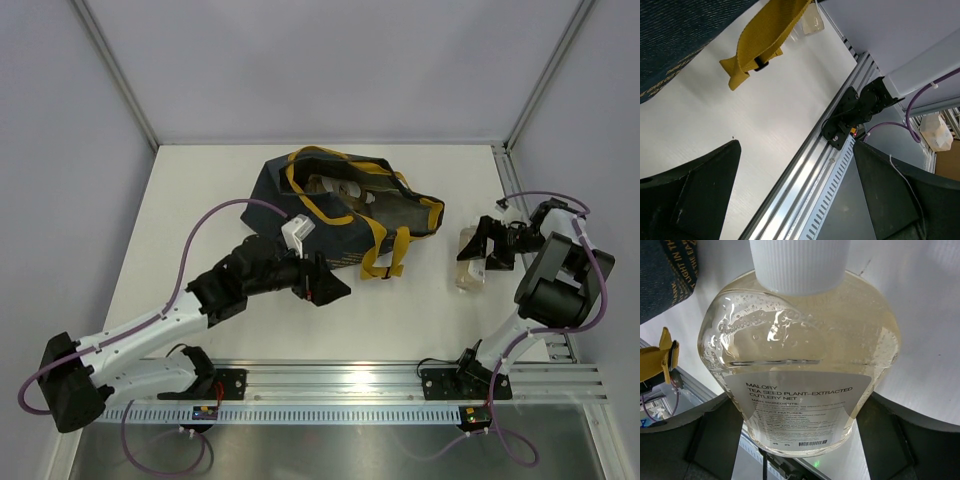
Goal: Place the personal care products into the canvas bag
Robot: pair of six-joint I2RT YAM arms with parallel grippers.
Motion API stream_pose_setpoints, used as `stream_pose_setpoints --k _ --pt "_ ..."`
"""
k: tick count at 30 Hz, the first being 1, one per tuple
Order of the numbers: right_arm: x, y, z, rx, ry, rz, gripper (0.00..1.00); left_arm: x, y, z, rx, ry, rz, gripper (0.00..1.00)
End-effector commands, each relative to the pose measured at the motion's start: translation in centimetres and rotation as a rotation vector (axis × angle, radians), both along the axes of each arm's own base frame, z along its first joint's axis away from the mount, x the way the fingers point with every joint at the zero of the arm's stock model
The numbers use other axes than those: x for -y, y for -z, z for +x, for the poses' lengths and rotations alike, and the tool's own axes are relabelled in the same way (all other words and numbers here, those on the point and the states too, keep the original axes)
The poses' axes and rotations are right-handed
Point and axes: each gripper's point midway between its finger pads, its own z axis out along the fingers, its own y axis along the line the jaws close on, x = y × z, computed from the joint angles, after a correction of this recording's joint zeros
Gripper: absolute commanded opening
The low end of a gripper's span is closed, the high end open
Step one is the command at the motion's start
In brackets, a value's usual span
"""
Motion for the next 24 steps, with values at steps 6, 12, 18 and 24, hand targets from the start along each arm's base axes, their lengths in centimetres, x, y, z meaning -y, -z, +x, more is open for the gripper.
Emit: stream_pose_setpoints --k 6,12,18,24 --pt "-2.3 -7.2 0.7 0.219 -0.053 0.093 0.0 1.6 -2.3 1.1 0.103 -0.013 -0.051 0.99" --pt "-3.7 -12.2 0.3 0.311 -0.067 0.139 0.0 0.7 -3.1 1.4 0.144 -0.046 -0.046 0.99" --pt "-4.5 -17.5 0.3 0.412 -0.096 0.133 0.0 -0.4 -3.2 1.5 0.155 -0.088 -0.019 0.99" --pt "-6.8 -22.3 1.7 0.54 -0.197 0.048 0.0 -2.5 -3.0 2.5 0.155 -0.207 0.021 0.99"
